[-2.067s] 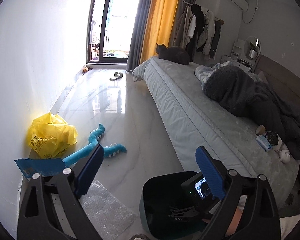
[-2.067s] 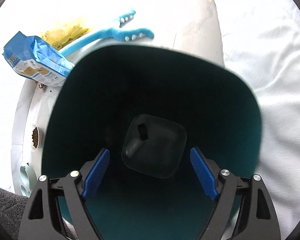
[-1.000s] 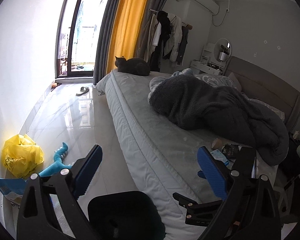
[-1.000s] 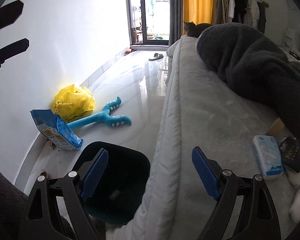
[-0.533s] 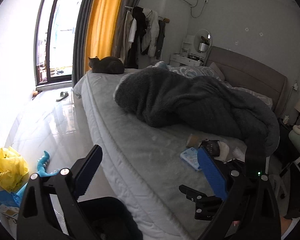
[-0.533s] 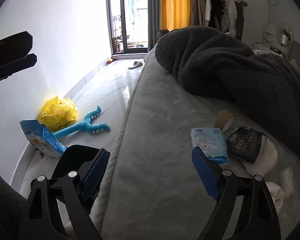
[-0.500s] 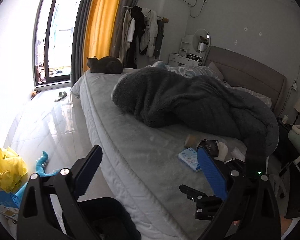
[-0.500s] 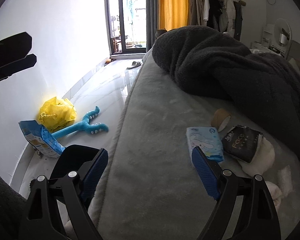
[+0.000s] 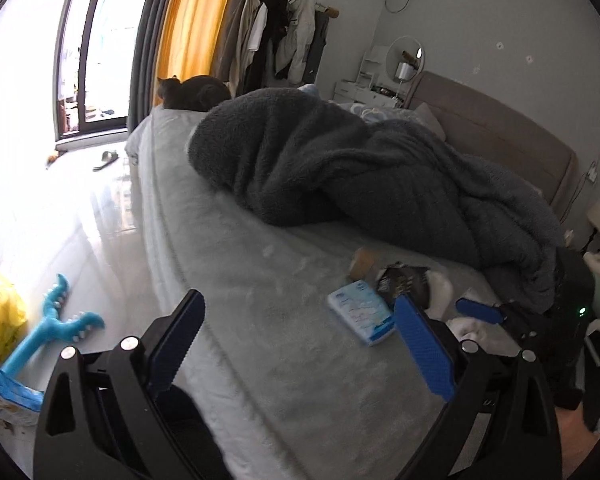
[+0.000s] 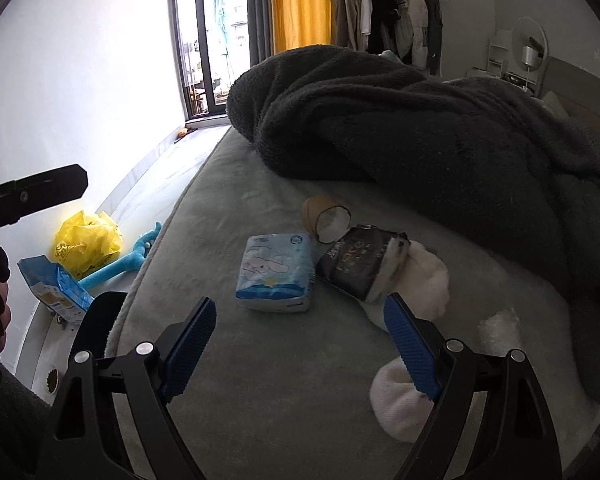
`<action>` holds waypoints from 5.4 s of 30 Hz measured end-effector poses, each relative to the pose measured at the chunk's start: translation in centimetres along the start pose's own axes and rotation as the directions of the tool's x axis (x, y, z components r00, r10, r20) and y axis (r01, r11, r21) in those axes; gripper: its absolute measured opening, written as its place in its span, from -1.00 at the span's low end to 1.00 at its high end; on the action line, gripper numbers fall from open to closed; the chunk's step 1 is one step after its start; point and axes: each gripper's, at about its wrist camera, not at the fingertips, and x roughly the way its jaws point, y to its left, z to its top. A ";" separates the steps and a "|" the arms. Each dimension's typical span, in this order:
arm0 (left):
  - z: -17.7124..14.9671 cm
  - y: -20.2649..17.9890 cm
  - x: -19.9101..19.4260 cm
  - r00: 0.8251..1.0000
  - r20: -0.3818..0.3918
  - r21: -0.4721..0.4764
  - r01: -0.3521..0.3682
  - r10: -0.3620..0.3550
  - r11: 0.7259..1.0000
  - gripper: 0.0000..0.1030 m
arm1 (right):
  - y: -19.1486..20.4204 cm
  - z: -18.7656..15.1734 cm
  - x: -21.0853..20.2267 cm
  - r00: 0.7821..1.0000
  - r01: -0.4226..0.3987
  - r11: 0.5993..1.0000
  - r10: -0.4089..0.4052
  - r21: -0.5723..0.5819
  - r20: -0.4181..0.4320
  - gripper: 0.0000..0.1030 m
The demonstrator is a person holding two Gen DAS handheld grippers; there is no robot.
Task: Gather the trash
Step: 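Bring both tools back toward the trash items on the bed, then grasp the white sock with the right gripper while the left gripper grasps the rabbit tissue pack, then carry the tissue pack and sock toward the teal bin with both grippers, then open the left gripper over the bin while the right gripper drops the sock in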
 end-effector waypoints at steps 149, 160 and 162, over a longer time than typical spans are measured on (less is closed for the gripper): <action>-14.7 17.1 2.7 0.853 -0.433 -0.130 -0.379 0.292 0.916 0.12 | 16.0 5.9 4.9 0.925 -0.375 0.927 0.375 -0.001 -0.061 -0.29; -17.7 20.5 3.0 0.815 -0.544 -0.192 -0.353 0.200 0.916 0.12 | 21.1 4.8 9.8 0.895 -0.409 0.913 0.398 -0.013 -0.199 -0.29; -18.1 21.1 3.0 0.808 -0.559 -0.213 -0.356 0.186 0.910 0.13 | 22.0 4.5 10.8 0.890 -0.408 0.913 0.394 -0.015 -0.227 -0.29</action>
